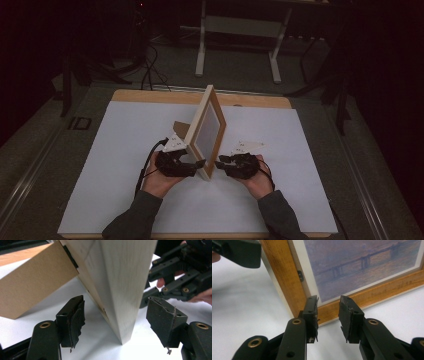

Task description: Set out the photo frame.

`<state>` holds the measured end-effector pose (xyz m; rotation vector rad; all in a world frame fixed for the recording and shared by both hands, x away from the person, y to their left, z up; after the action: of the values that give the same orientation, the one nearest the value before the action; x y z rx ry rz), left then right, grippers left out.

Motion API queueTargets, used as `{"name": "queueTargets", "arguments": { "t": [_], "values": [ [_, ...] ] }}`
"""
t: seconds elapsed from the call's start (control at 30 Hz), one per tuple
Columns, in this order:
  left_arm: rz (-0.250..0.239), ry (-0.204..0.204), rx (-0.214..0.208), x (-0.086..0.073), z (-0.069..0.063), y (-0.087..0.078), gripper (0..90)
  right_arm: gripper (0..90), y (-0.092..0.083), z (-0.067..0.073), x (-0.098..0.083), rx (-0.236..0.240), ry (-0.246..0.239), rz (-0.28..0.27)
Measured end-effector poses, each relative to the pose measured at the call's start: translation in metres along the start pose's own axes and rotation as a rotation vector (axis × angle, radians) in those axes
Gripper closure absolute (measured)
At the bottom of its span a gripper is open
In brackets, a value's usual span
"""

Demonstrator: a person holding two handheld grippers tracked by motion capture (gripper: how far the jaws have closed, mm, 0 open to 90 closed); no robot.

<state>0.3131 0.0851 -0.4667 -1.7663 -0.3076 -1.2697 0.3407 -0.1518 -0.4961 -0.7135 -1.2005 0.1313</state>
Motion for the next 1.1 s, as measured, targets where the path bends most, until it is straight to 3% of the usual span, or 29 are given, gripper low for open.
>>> {"name": "queueTargets", "arguments": {
  "t": [0.1, 0.17, 0.37, 0.6, 1.1],
  "values": [
    [-0.008, -0.006, 0.010, 0.002, -0.002, 0.002, 33.6, 68.0, -0.001, -0.001, 0.000, -0.003, 0.001, -0.002],
    [-0.007, -0.004, 0.042, 0.004, -0.006, 0.006, 35.7, 68.0, -0.001, -0.002, -0.001, -0.004, 0.004, -0.003],
    [0.010, -0.036, 0.076, 0.003, -0.008, 0.015, 43.7, 68.0, -0.002, -0.003, -0.001, -0.011, 0.004, -0.003],
    [-0.007, -0.073, 0.071, 0.001, -0.007, 0.017, 52.3, 68.0, -0.003, -0.003, -0.002, -0.012, 0.007, -0.004],
    [-0.020, -0.035, 0.127, 0.001, -0.013, 0.015, 55.9, 68.0, -0.006, -0.004, -0.002, -0.016, 0.006, -0.008]
  ]
}}
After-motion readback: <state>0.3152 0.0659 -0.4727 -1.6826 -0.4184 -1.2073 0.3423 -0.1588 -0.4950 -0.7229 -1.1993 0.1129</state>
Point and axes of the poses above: each handheld gripper's, and its own axes: y roughly forward along the jaws, x roughly out of its top, z roughly to its left, the point moved 1 cm from there along y, roughly forward along the jaws, and after that the axes turned 9 degrees about x, right-handed, at the moved point
